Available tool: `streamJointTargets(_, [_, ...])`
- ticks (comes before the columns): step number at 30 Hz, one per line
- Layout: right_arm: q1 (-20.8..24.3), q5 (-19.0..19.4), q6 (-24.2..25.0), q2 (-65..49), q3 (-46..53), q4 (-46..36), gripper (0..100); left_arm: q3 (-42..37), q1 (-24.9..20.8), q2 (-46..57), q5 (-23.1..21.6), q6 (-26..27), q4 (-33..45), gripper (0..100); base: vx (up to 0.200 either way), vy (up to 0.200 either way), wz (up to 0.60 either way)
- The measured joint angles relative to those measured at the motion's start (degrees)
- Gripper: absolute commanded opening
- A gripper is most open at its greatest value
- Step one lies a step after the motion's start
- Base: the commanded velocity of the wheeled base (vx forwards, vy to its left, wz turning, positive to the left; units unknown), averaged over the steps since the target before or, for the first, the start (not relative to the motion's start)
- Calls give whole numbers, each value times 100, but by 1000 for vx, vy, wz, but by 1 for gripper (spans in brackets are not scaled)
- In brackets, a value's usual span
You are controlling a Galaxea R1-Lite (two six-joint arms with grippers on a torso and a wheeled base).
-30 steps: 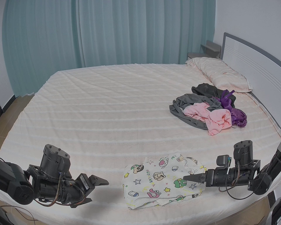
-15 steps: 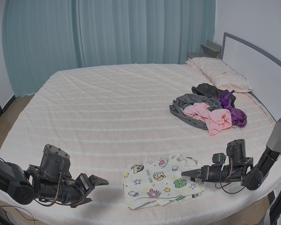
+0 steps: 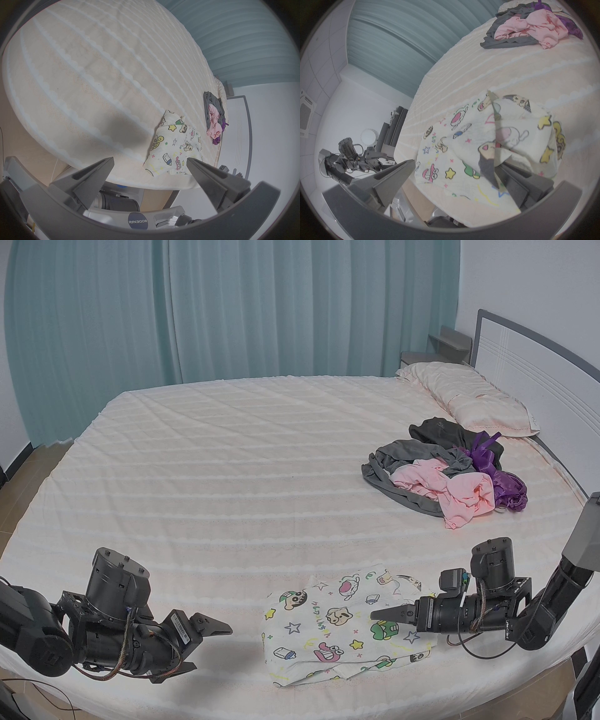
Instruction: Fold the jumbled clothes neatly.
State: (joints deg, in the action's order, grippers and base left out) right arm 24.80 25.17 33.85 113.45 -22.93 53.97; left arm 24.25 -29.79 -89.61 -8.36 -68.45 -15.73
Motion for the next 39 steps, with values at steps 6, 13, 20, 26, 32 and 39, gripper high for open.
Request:
streamJointTargets(6, [-258,-106,304,216,-396,2,100,0,0,1,2,0,0,100,0,0,0])
streamJointTargets(13, [-702,-158,378,499,-523,2,100,0,0,-11,0,0,0,100,0,0,0])
streamJointTargets(20, [-1069,-163,369,668,-451,4,100,0,0,-16,0,0,0,100,0,0,0])
streamJointTargets(26, [-1161,-163,356,551,-90,269,100,-5,0,-16,2,0,0,100,0,0,0])
streamJointTargets(32, [-1097,-246,317,98,730,670,100,-2,0,-16,2,0,0,100,0,0,0])
streamJointTargets(39, [-749,-432,260,-210,1541,1015,100,2,0,-21,2,0,0,100,0,0,0])
